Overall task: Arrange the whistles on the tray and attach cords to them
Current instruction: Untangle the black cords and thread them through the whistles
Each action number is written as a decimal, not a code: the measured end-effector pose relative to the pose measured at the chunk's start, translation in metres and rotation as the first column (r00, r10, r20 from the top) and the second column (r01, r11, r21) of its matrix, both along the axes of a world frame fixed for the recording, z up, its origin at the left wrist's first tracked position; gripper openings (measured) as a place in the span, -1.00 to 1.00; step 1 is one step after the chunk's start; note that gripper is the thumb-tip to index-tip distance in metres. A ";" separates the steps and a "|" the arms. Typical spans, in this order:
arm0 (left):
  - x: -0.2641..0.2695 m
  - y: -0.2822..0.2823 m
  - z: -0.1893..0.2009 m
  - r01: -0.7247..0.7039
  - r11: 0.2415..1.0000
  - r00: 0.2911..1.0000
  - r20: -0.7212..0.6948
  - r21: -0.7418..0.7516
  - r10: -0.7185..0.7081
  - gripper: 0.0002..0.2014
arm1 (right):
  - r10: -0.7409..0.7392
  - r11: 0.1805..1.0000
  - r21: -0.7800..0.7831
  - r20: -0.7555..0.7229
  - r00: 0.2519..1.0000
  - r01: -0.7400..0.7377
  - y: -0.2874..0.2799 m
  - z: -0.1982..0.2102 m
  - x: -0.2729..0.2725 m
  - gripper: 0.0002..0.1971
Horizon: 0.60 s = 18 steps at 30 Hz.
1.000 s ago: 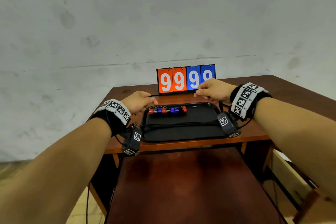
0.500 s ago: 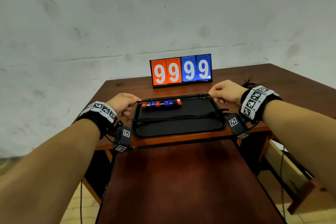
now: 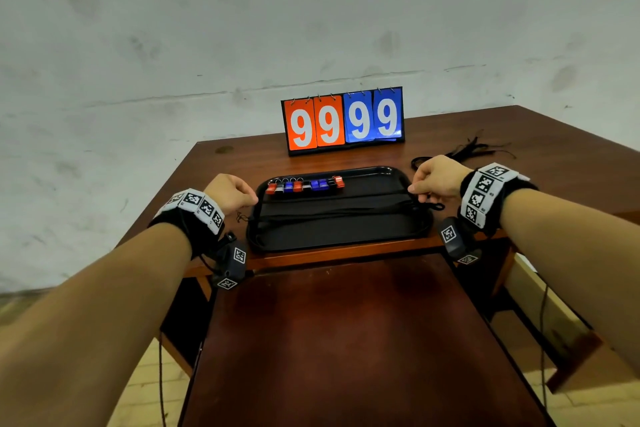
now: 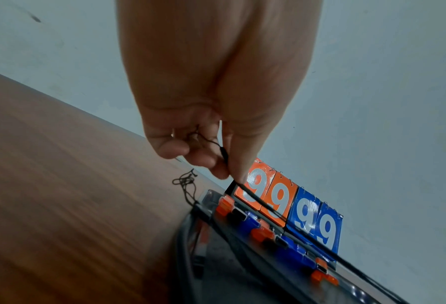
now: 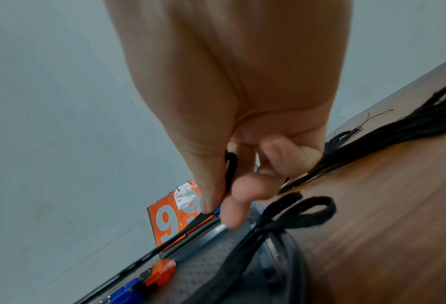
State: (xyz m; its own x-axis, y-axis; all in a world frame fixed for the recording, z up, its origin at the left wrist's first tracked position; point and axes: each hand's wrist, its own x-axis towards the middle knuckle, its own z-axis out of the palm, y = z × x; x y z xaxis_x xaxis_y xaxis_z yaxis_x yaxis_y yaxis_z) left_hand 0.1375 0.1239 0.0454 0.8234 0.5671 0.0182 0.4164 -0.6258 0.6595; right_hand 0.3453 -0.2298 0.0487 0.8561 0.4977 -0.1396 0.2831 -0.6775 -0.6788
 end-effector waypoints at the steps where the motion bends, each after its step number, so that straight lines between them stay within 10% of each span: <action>1: 0.000 -0.001 0.000 0.005 1.000 1.000 -0.015 0.016 -0.005 -0.92 | -0.015 1.000 -0.003 0.014 1.000 0.015 -0.001 -0.001 0.002 -0.90; 18: -0.002 -0.007 -0.005 -0.028 0.999 0.993 -0.110 0.026 0.031 -0.89 | -0.076 0.991 -0.101 0.121 0.990 0.088 -0.010 -0.009 0.006 -0.91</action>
